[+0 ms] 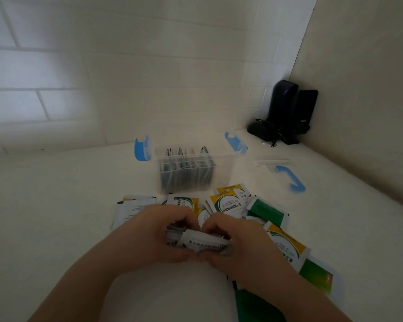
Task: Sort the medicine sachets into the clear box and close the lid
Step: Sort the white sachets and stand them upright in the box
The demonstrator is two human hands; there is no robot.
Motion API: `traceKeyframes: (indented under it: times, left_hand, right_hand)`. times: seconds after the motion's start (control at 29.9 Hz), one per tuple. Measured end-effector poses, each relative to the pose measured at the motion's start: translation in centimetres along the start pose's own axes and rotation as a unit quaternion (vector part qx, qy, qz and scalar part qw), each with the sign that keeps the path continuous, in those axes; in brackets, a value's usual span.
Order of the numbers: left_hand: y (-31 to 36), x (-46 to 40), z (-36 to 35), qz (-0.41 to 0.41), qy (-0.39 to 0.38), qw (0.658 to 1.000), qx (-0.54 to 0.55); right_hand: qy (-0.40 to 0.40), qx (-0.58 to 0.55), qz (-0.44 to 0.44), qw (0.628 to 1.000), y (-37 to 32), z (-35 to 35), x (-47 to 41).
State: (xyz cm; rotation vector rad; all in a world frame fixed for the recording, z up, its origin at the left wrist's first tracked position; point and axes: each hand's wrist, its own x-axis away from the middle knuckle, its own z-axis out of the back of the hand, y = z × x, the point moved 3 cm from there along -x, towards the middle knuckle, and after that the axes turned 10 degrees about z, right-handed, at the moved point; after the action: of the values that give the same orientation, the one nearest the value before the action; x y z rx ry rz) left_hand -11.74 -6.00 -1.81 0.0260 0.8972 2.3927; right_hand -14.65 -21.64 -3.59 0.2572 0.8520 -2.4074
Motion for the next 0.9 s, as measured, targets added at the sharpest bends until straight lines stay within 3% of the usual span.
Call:
traceKeyframes:
  times: [0.1, 0.27, 0.43, 0.57, 0.73, 0.9]
  left_hand:
    - [0.3, -0.1, 0.1, 0.002, 0.029, 0.999, -0.019]
    - [-1.5, -0.1, 0.4, 0.077, 0.021, 0.994, -0.080]
    - [-0.4, -0.3, -0.8, 0.084, -0.040, 0.995, 0.031]
    - [-0.9, -0.2, -0.4, 0.073, 0.004, 0.997, -0.012]
    - [-2.2, -0.3, -0.9, 0.138, -0.076, 0.988, -0.005]
    - [-2.6, -0.2, -1.2, 0.133, -0.100, 0.986, -0.012]
  right_hand:
    - [0.024, 0.054, -0.005, 0.998, 0.2, 0.6, -0.1]
    - [-0.032, 0.014, -0.074, 0.997, 1.0, 0.2, 0.1]
    - [-0.013, 0.033, -0.063, 0.997, 0.6, -0.8, -0.3]
    - [-0.003, 0.013, -0.070, 0.997, 0.8, -0.4, -0.2]
    - [-0.018, 0.006, -0.096, 0.995, 1.0, 0.0, 0.1]
    - [-0.063, 0.054, -0.060, 0.995, 0.3, -0.3, 0.1]
